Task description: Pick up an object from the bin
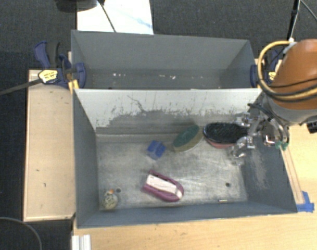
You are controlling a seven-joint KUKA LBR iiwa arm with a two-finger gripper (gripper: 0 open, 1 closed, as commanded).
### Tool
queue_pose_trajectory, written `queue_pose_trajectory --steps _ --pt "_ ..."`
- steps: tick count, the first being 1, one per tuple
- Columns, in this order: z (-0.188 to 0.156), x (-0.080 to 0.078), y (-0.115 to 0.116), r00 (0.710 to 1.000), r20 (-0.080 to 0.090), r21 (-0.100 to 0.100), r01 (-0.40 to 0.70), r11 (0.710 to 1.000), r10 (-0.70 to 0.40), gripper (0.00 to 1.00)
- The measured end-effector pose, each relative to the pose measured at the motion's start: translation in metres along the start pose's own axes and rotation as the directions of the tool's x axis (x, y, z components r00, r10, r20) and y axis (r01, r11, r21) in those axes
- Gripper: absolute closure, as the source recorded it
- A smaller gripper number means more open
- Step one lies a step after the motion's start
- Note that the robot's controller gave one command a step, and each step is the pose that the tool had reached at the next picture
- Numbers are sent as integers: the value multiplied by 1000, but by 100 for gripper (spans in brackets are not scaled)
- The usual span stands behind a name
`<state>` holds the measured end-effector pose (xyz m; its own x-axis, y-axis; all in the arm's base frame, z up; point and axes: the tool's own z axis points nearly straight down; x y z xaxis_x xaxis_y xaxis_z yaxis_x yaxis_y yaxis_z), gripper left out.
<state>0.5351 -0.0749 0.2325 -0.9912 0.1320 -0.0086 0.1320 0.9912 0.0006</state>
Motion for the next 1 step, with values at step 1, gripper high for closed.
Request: queue_pose_trajectory --steps 1 --pt "-112 -23 -5 972 2 2 236 972 -236 100"
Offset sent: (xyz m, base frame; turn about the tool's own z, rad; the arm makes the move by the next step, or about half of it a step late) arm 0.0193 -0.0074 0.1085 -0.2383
